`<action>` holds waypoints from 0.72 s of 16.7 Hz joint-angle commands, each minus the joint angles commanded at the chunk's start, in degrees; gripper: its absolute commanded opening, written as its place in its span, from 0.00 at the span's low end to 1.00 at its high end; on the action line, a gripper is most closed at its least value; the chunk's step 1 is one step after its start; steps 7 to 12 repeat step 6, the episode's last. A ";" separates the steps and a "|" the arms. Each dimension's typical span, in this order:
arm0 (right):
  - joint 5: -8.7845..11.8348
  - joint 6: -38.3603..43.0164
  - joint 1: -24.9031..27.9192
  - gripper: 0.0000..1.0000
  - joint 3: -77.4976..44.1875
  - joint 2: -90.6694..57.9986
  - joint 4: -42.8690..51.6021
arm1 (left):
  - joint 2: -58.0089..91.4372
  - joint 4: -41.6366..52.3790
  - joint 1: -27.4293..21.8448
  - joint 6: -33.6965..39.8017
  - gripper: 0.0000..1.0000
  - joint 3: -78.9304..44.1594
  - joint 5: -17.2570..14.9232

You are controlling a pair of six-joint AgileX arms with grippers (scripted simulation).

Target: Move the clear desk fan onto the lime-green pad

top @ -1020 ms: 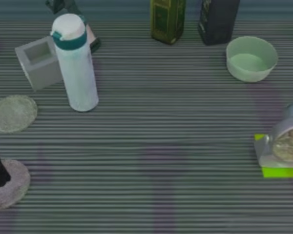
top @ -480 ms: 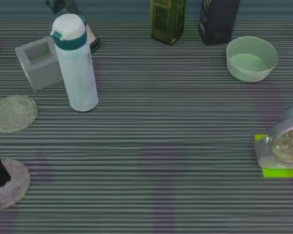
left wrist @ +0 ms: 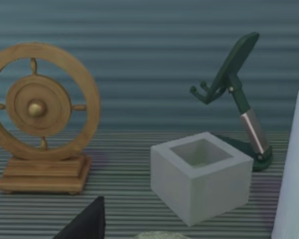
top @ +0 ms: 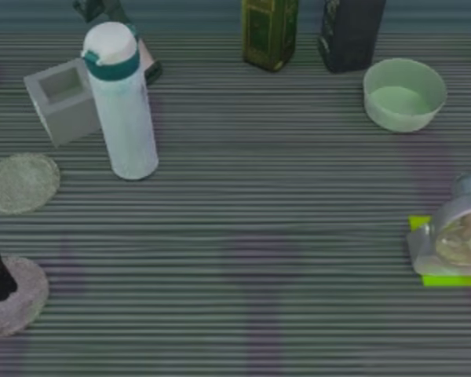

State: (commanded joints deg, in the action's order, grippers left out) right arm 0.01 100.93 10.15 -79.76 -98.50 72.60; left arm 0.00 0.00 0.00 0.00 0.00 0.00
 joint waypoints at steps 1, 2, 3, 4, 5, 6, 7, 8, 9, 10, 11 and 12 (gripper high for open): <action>0.00 0.00 0.00 1.00 0.00 0.00 0.00 | 0.00 0.00 0.00 0.00 1.00 0.00 0.00; 0.00 0.00 0.00 1.00 0.00 0.00 0.00 | 0.00 0.00 0.00 0.00 1.00 0.00 0.00; 0.00 0.00 0.00 1.00 0.00 0.00 0.00 | 0.00 0.00 0.00 0.00 1.00 0.00 0.00; 0.00 0.00 0.00 1.00 0.00 0.00 0.00 | 0.00 0.00 0.00 0.00 1.00 0.00 0.00; 0.00 0.00 0.00 1.00 0.00 0.00 0.00 | 0.00 0.00 0.00 0.00 1.00 0.00 0.00; 0.00 0.00 0.00 1.00 0.00 0.00 0.00 | 0.00 0.00 0.00 0.00 1.00 0.00 0.00; 0.00 0.00 0.00 1.00 0.00 0.00 0.00 | 0.00 0.00 0.00 0.00 1.00 0.00 0.00; 0.00 0.00 0.00 1.00 0.00 0.00 0.00 | 0.00 0.00 0.00 0.00 1.00 0.00 0.00; 0.00 0.00 0.00 1.00 0.00 0.00 0.00 | 0.00 0.00 0.00 0.00 1.00 0.00 0.00; 0.00 0.00 0.00 1.00 0.00 0.00 0.00 | 0.00 0.00 0.00 0.00 1.00 0.00 0.00; 0.00 0.00 0.00 1.00 0.00 0.00 0.00 | 0.00 0.00 0.00 0.00 1.00 0.00 0.00; 0.00 0.00 0.00 1.00 0.00 0.00 0.00 | 0.00 0.00 0.00 0.00 1.00 0.00 0.00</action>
